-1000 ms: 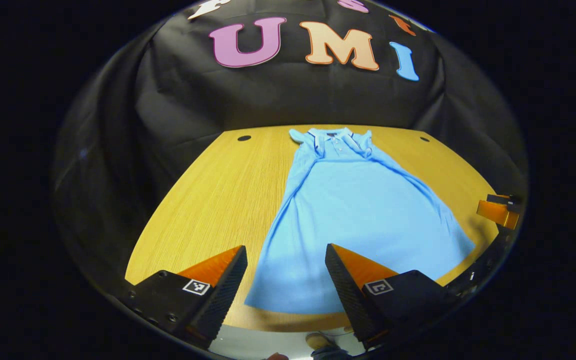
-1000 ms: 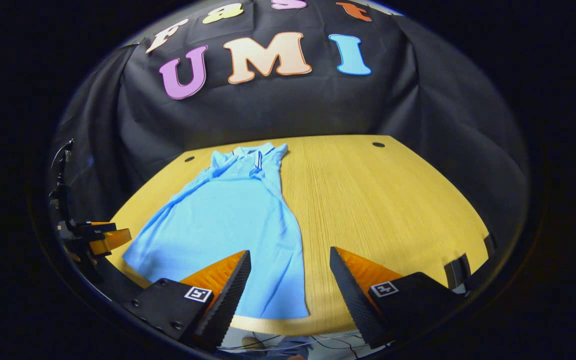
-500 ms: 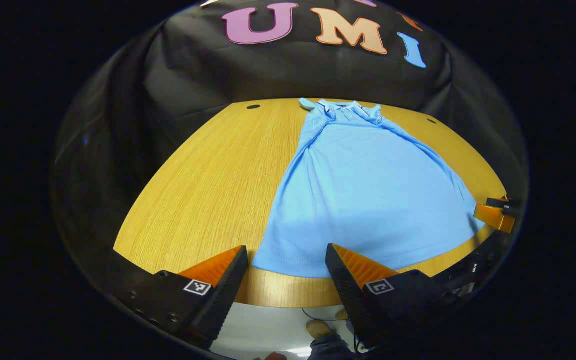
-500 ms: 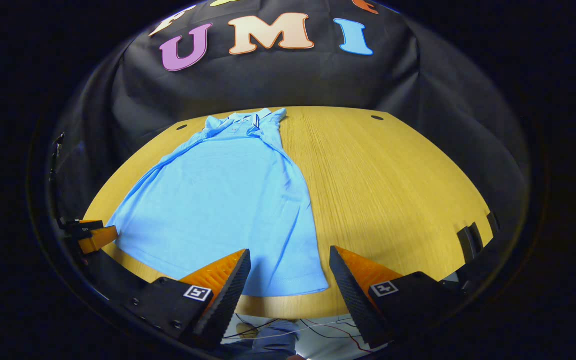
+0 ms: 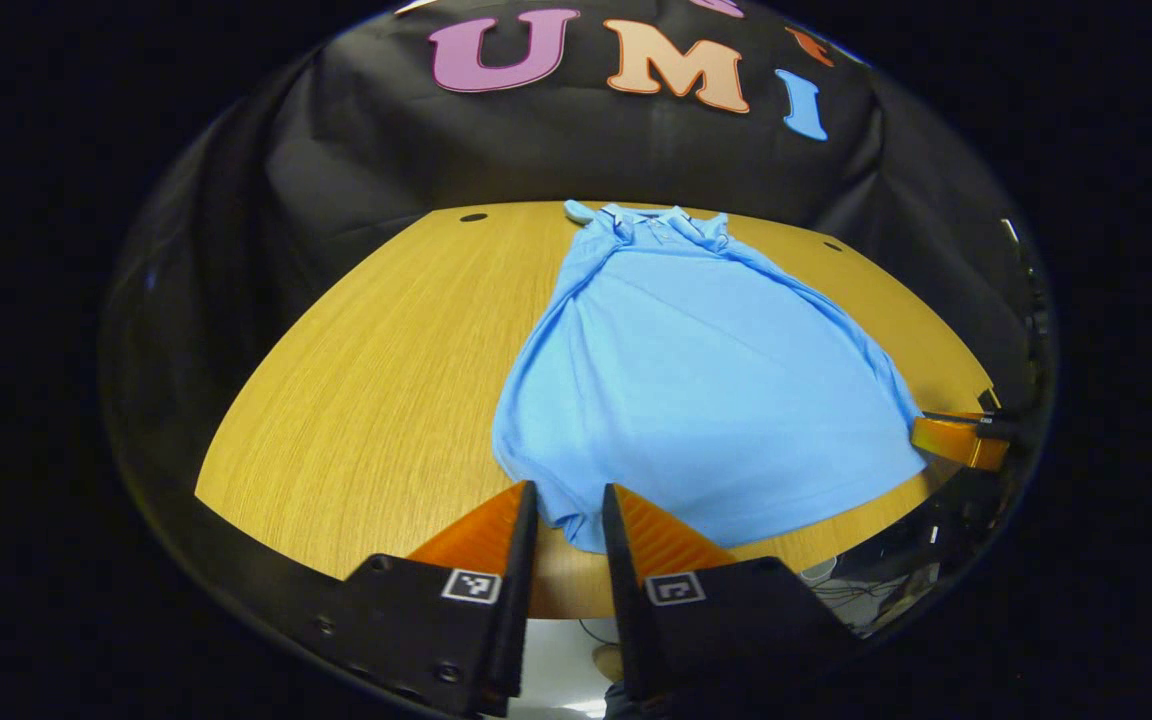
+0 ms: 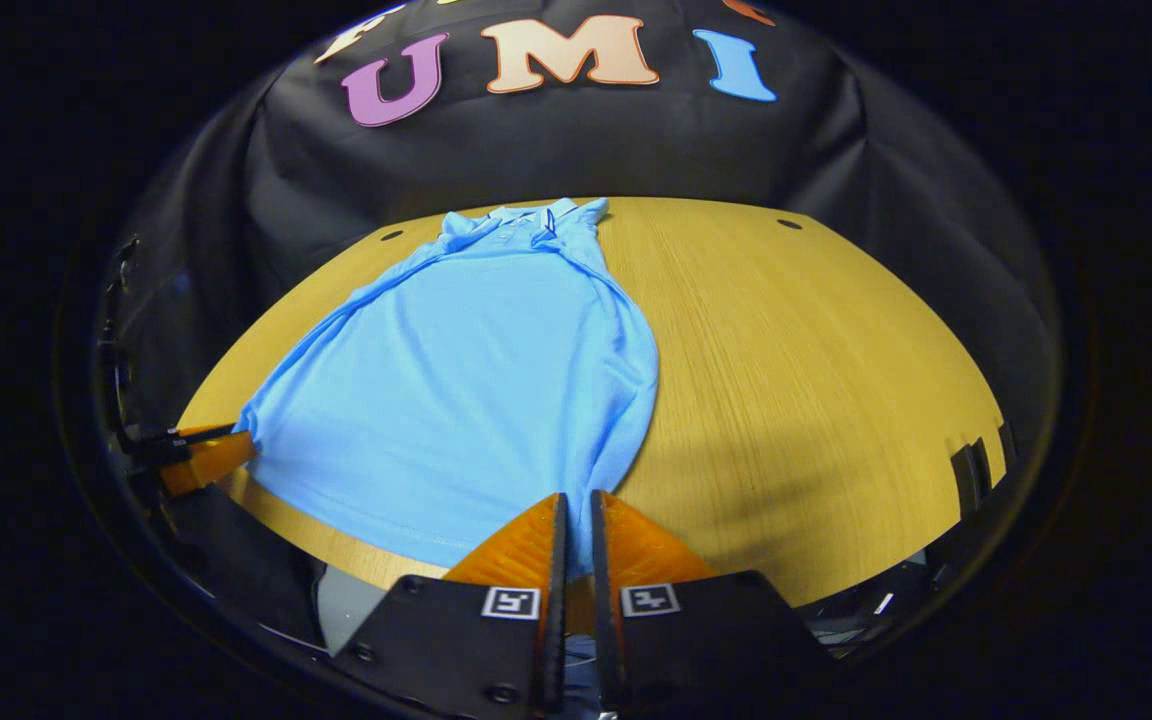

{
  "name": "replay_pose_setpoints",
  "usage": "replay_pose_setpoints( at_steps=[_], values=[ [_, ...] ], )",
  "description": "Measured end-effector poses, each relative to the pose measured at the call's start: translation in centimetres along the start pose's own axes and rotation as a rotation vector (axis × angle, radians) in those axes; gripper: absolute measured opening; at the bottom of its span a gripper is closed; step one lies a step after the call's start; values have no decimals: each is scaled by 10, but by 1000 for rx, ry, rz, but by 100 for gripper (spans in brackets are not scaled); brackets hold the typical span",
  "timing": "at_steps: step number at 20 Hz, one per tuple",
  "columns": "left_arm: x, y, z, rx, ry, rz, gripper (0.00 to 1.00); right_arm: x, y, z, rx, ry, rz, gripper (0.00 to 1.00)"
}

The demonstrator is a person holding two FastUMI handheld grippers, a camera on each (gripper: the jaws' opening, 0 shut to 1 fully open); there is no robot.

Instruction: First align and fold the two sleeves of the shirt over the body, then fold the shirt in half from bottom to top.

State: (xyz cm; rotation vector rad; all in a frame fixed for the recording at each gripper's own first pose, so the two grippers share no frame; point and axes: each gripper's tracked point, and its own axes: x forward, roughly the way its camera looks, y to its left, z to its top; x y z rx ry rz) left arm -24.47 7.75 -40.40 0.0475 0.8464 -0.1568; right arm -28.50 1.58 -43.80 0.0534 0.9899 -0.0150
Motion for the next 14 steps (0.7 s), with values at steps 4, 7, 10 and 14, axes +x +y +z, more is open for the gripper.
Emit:
replay_pose_setpoints(
  at_steps=[4, 7, 10, 14],
  values=[
    [2, -1, 1, -40, 23, 9, 1, -3, 0, 1, 42, 26, 3, 4],
    [0, -2, 6, -95, 43, -6, 0, -8, 4, 6, 31, 16, 14, 4],
    [-9, -6, 27, -146, -6, -56, 0, -22, 12, 33, 38, -40, 53, 4],
    [-21, -8, 67, -115, -65, -77, 0, -32, 17, 75, 43, -99, 89, 4]
  ],
)
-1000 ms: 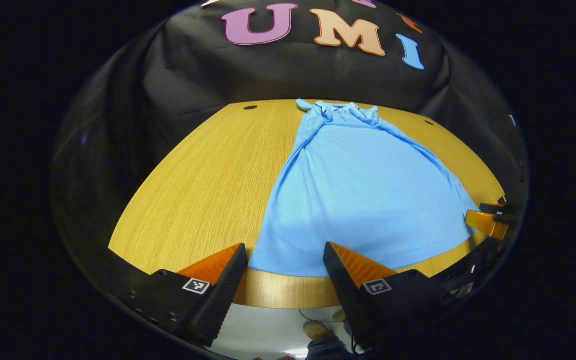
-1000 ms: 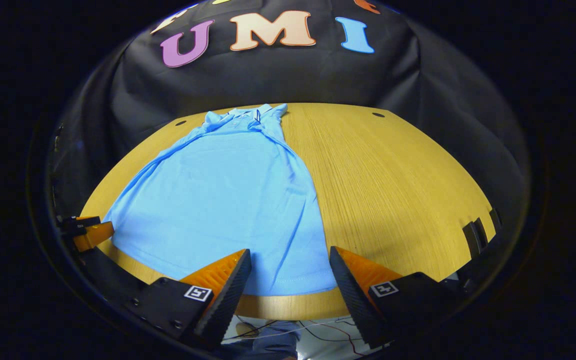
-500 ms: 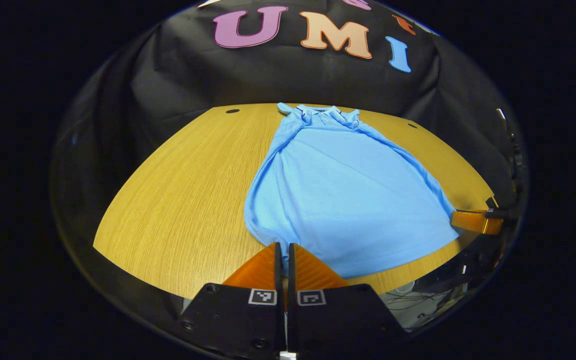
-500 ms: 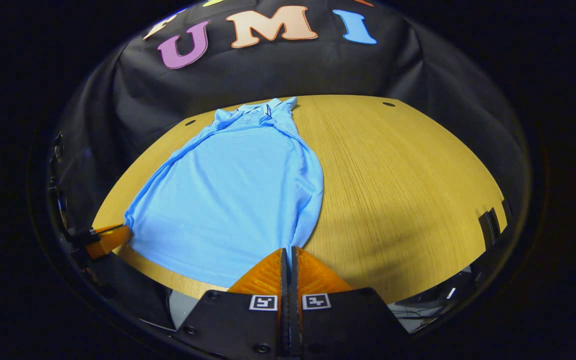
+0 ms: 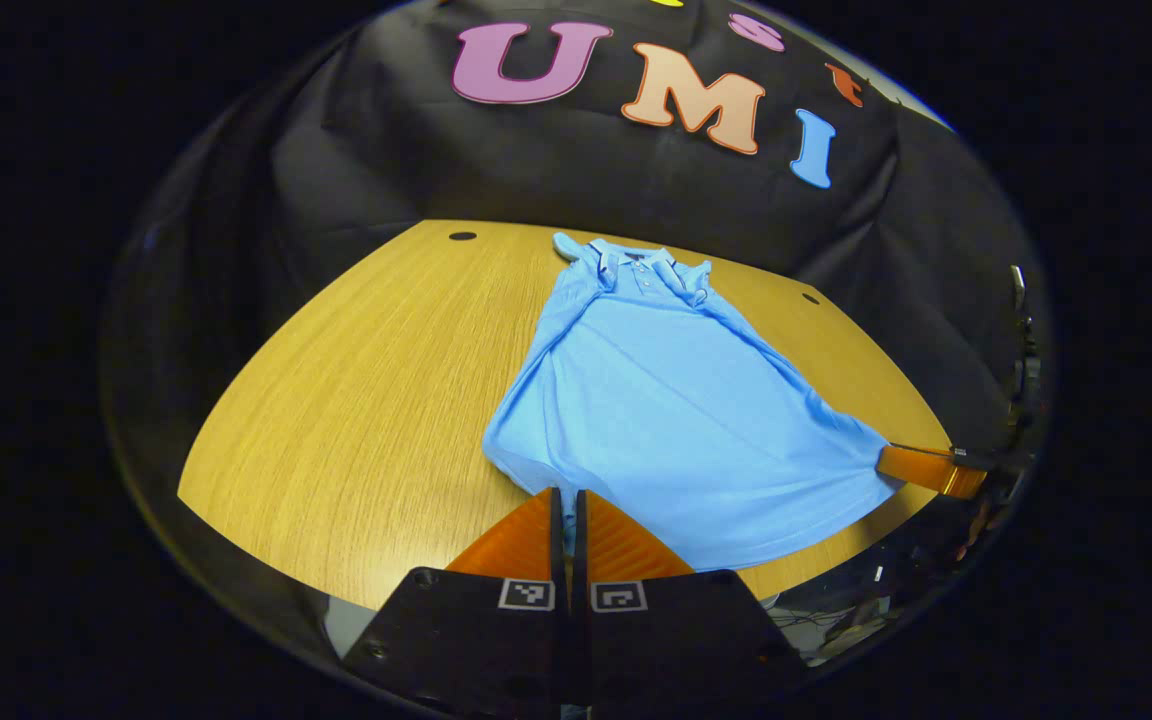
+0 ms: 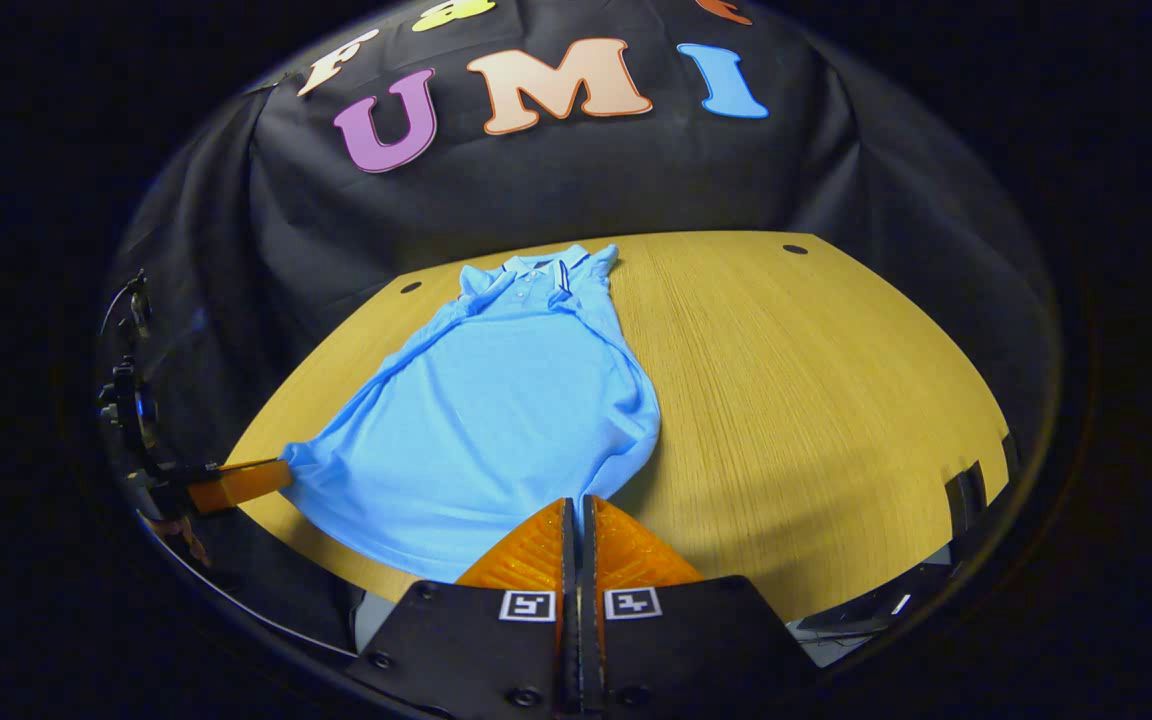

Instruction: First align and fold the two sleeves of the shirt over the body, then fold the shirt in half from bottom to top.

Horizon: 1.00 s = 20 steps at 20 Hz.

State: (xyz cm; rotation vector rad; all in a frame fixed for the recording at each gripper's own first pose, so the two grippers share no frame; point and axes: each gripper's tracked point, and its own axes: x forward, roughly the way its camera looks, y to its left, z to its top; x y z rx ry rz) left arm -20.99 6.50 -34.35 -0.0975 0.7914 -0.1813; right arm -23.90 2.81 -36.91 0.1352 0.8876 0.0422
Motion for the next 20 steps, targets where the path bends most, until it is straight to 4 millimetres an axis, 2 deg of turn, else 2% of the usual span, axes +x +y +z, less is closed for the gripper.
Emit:
replay_pose_setpoints(
  at_steps=[3, 5, 8, 13, 16, 20],
  values=[
    [1, -9, 37, -4, -36, -21, 0, 1, 2, 43, 17, -56, 13, 4],
    [9, -10, 66, 1, -64, -15, 0, 9, 3, 72, 13, -84, 30, 4],
    [24, -17, 116, -29, -106, -22, 0, 28, 0, 115, 18, -115, 51, 4],
    [61, -19, 190, -1, -156, 9, 0, 71, -4, 188, 69, -175, 88, 4],
    [82, -21, 224, 13, -183, 20, 0, 94, -10, 217, 87, -192, 79, 4],
    [113, -21, 252, -4, -184, 10, 0, 120, -9, 260, 80, -231, 78, 3]
  ],
)
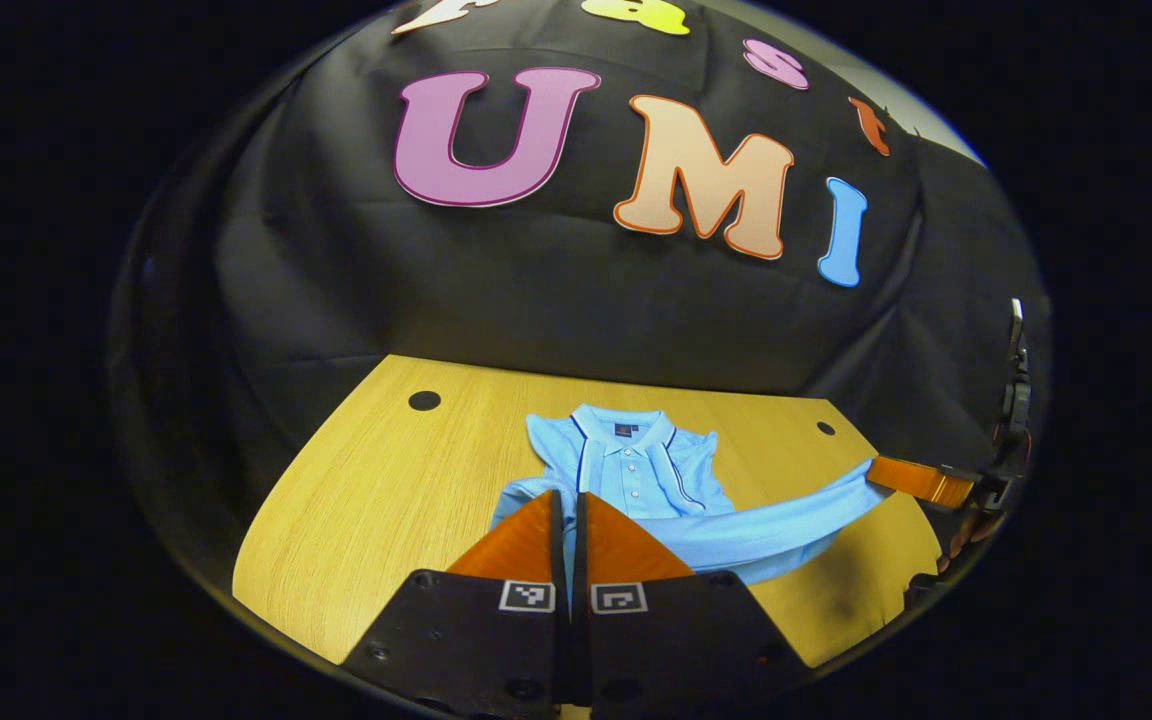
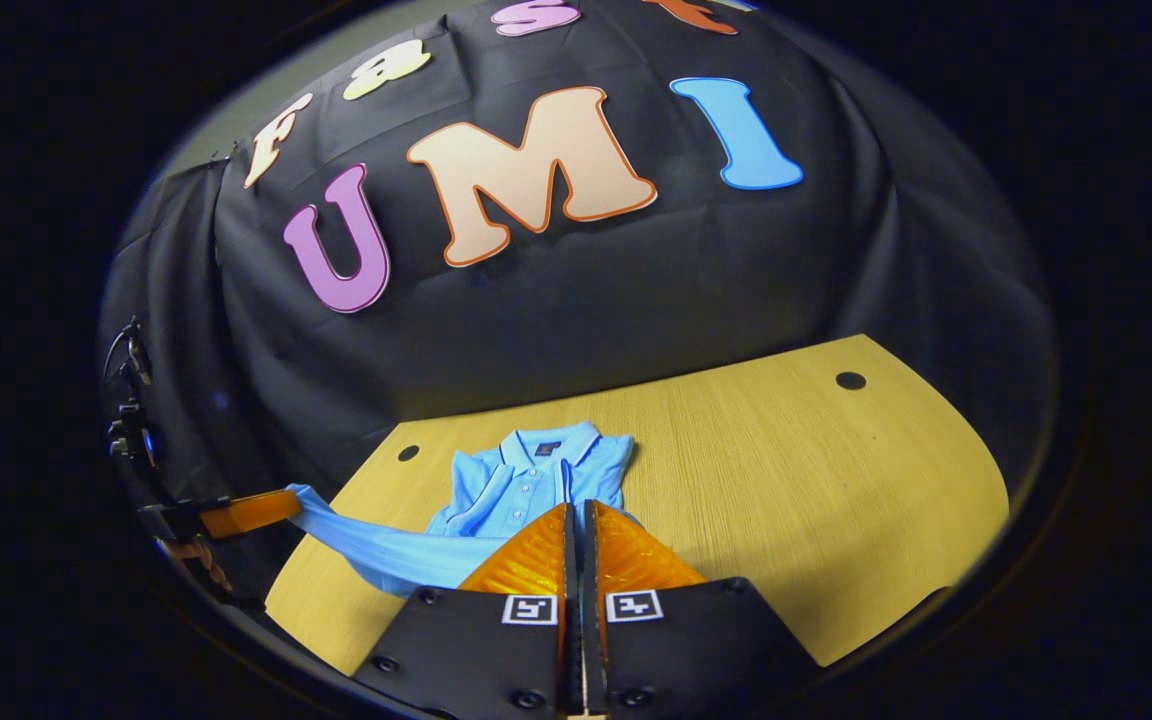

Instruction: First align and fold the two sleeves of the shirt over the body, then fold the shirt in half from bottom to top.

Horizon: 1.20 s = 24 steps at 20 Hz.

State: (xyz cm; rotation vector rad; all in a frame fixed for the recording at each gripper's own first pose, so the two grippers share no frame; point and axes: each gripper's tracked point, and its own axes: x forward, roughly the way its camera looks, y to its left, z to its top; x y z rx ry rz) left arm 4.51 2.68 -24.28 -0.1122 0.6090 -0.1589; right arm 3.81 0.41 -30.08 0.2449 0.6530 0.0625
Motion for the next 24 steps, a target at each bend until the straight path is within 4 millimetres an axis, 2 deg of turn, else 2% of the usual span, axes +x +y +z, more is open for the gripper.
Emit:
replay_pose_setpoints(
  at_steps=[6, 9, 15, 17, 19, 20, 21, 22, 24],
  values=[
    [72, 20, 28, -14, -5, -19, 0, 59, 7, 28, -23, -30, -45, 3],
    [115, 30, 39, -10, 2, -41, 0, 104, -4, 31, -40, -14, -100, 3],
    [194, 57, 36, 1, 55, -38, 0, 181, -20, 13, -48, 28, -189, 3],
    [218, 65, 33, 16, 66, -28, 0, 204, -24, 2, -51, 52, -213, 0],
    [235, 74, 22, 47, 95, 4, 0, 217, -31, -3, -35, 63, -244, 3],
    [243, 82, 17, 66, 103, 36, 0, 221, -36, 1, -30, 44, -261, 7],
    [243, 83, 15, 67, 108, 41, 0, 220, -37, 8, -30, 18, -268, 22],
    [242, 77, 16, 44, 111, 25, 7, 217, -35, 17, -33, -12, -265, 37],
    [231, 66, 24, -7, 75, -5, 53, 204, -29, 38, -71, -72, -247, 67]
  ],
)
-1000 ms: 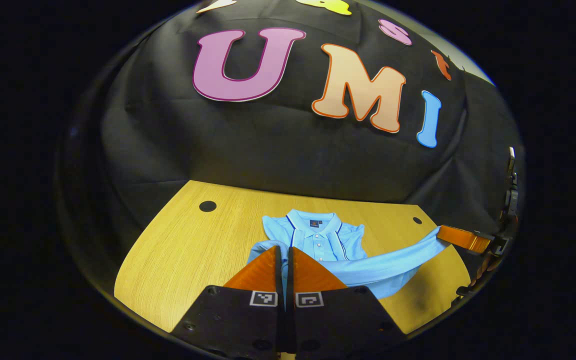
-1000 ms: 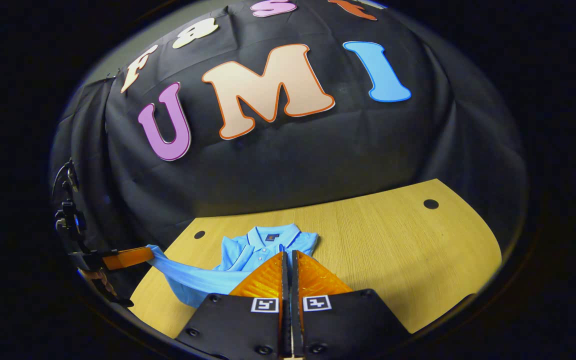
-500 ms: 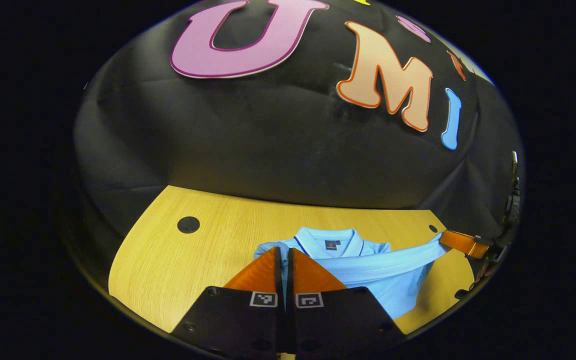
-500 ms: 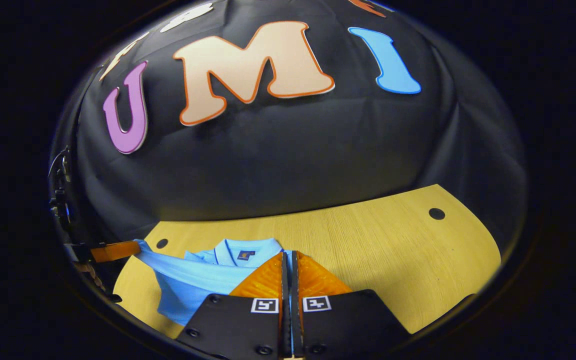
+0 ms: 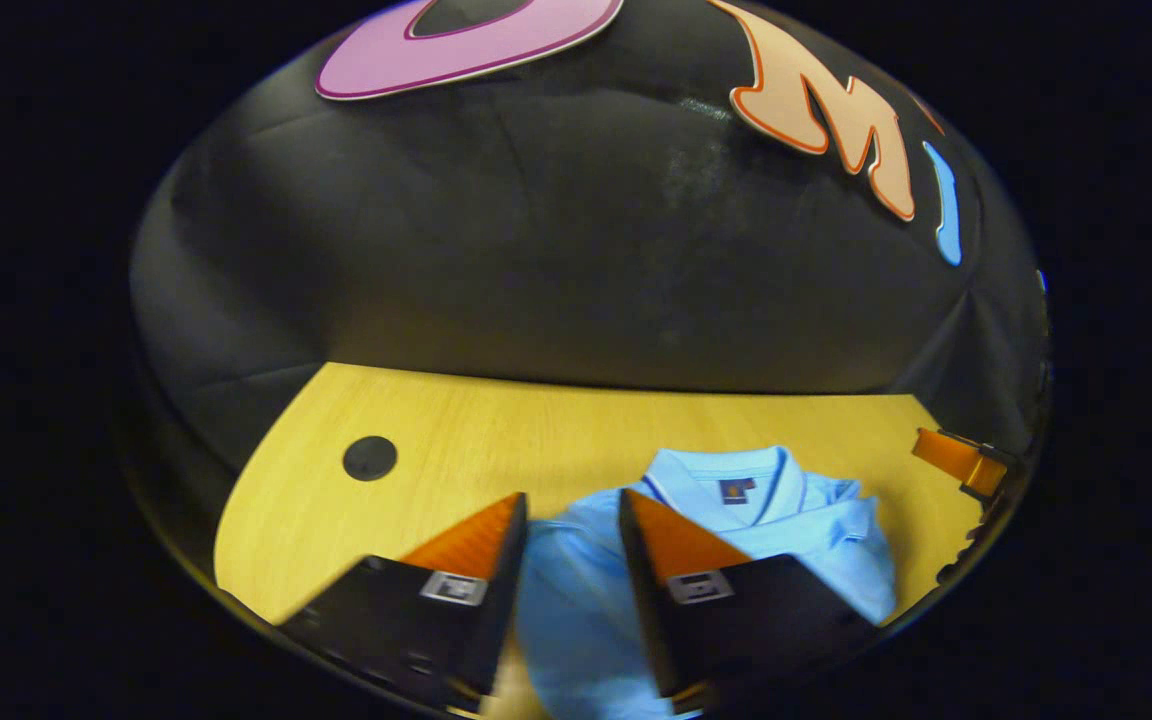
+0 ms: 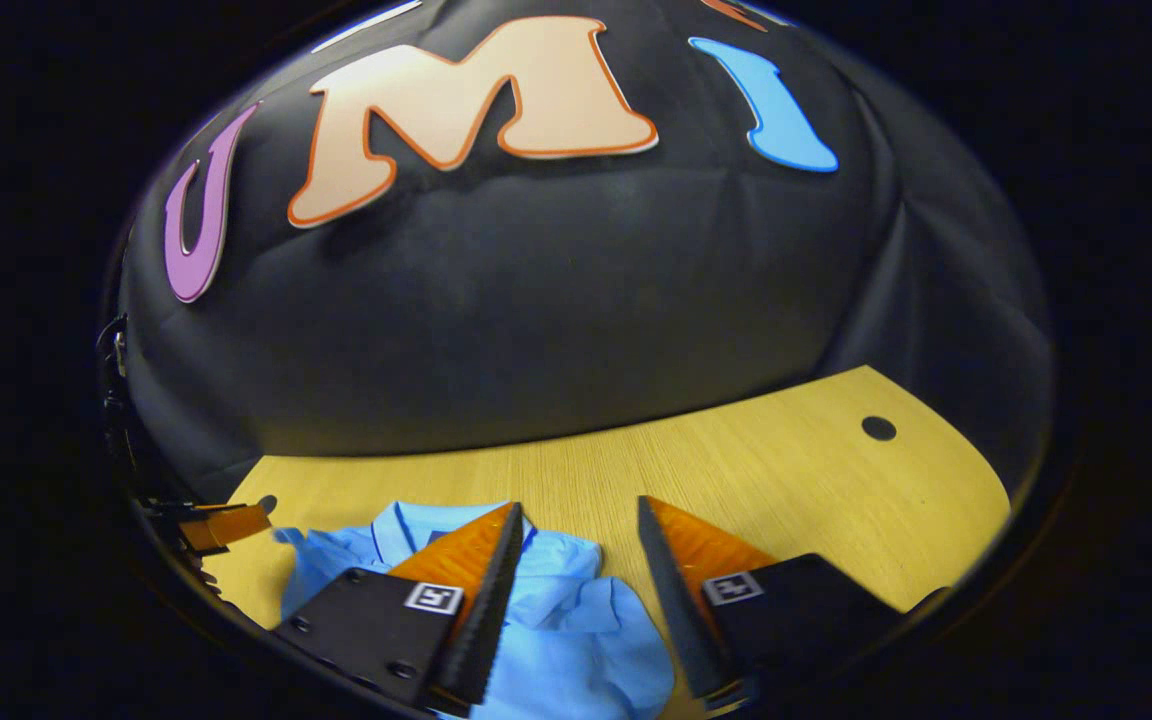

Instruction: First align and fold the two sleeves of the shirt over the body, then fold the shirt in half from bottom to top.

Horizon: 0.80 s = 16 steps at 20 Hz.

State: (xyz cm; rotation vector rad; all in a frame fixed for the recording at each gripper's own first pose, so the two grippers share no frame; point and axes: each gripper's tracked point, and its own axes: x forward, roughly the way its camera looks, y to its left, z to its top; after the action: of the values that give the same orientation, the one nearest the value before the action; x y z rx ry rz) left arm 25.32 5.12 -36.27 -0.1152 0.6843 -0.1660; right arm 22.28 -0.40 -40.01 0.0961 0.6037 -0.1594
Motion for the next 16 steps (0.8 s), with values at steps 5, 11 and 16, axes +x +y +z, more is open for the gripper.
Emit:
replay_pose_setpoints(
  at_steps=[5, 11, 16],
  values=[
    [-72, -13, 65, 42, -223, 41, 96, -85, 9, 77, -49, -236, 53, 98],
    [-214, -53, 127, 84, -494, 87, 96, -217, -4, 143, -82, -430, 81, 95],
    [-302, -92, 132, 151, -596, 72, 95, -288, -22, 144, -32, -437, 89, 98]
  ],
)
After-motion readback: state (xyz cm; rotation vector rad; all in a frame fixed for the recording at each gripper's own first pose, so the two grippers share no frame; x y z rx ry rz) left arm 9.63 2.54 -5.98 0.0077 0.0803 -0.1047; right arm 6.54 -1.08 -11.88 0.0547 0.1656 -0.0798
